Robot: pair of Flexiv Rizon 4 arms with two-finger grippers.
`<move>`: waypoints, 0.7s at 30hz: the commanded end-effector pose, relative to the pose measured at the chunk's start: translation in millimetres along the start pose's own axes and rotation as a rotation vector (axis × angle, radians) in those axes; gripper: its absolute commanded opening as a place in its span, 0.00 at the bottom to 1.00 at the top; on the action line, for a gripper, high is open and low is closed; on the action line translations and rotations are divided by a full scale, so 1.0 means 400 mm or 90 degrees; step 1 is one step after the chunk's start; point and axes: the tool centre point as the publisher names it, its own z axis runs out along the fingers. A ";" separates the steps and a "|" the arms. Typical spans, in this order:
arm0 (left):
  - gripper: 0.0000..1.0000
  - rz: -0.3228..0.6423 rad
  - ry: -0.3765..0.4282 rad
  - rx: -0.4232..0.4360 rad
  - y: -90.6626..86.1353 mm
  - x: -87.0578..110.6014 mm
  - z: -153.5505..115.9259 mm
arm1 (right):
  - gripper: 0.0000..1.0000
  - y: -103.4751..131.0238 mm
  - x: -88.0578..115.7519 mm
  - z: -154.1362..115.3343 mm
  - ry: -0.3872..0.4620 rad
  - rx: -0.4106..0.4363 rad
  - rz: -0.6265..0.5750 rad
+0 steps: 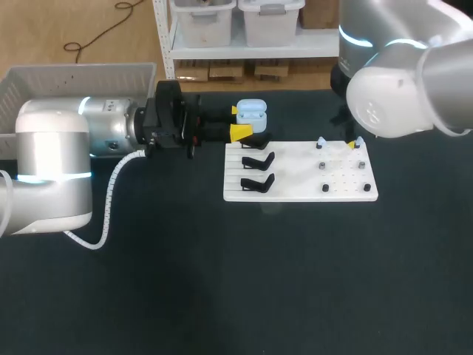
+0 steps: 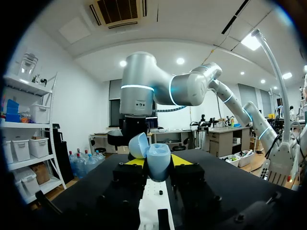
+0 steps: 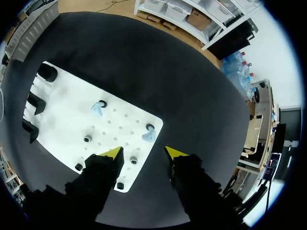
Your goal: Pick up each earbud case from the left stands, insert the matching earbuds, close the lid, and place the case in the box.
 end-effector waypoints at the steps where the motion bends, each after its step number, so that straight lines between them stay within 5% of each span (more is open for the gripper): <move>1: 0.00 0.001 -0.001 -0.002 -0.003 0.001 -0.001 | 0.49 -0.004 -0.007 0.020 0.003 0.005 0.008; 21: 0.00 0.001 -0.001 -0.002 -0.003 0.001 -0.001 | 0.40 -0.009 -0.018 0.053 -0.002 0.031 0.017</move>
